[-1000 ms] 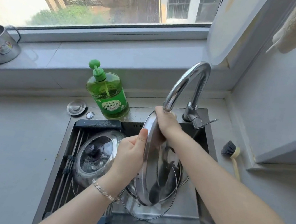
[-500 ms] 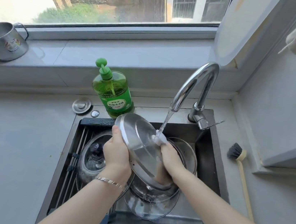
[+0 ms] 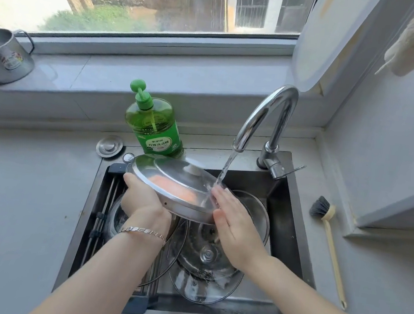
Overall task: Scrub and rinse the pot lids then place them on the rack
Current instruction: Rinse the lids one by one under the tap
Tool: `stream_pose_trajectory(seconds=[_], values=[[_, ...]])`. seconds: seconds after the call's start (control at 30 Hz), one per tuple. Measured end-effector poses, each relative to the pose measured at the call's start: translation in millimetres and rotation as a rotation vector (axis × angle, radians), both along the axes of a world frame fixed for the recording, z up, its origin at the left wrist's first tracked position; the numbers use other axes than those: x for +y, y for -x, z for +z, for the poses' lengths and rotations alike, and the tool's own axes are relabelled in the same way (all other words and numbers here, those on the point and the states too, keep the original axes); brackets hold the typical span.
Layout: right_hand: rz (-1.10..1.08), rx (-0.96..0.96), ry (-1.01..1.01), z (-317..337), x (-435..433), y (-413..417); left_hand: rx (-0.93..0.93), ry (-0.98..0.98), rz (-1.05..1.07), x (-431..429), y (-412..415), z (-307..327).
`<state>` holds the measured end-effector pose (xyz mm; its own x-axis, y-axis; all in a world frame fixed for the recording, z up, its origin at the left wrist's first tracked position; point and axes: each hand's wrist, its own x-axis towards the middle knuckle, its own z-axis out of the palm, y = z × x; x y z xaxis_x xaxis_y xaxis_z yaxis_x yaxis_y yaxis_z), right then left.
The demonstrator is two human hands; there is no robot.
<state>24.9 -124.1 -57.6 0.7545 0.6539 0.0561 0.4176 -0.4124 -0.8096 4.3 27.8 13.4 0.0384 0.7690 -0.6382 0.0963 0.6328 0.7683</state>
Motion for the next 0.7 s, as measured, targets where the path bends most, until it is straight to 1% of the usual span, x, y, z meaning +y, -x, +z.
stream_pose_trajectory(seconds=[0.03,0.07,0.17,0.2,0.27,0.3,0.33,0.37,0.43,0.47,0.53,0.63,0.67,0.7], values=[[0.008,0.001,0.024,5,4,1,-0.001,-0.003,0.003,-3,0,2],[0.038,-0.045,0.039,13,12,4,0.003,0.001,-0.007,-4,-1,1],[0.119,-0.339,0.031,28,34,15,0.058,0.036,-0.035,-10,-2,-1],[0.124,-0.397,0.004,27,36,15,0.060,0.055,-0.032,-10,-1,-1],[0.157,-0.440,-0.059,18,30,10,0.024,0.076,-0.018,-7,0,-1],[0.154,-0.415,-0.081,11,23,7,-0.001,0.077,-0.015,-6,0,0],[0.113,-0.327,-0.086,5,15,5,-0.028,0.068,-0.030,-3,2,0],[0.056,-0.168,-0.080,0,6,2,-0.055,0.057,-0.054,0,4,-1],[-0.090,0.225,-0.098,-6,-7,-5,-0.101,0.066,-0.138,11,12,-7],[-0.178,0.389,-0.114,-13,-12,-12,-0.109,0.081,-0.195,17,16,-11],[-0.360,0.628,-0.120,-21,-15,-28,-0.143,0.128,-0.309,26,25,-19],[-0.533,1.087,-0.281,-28,-13,-47,-0.158,0.255,-0.447,30,35,-27],[-0.586,1.170,-0.333,-25,-13,-50,-0.145,0.277,-0.488,30,38,-31],[-0.622,1.192,-0.348,-22,-14,-53,-0.131,0.301,-0.517,29,39,-34]])
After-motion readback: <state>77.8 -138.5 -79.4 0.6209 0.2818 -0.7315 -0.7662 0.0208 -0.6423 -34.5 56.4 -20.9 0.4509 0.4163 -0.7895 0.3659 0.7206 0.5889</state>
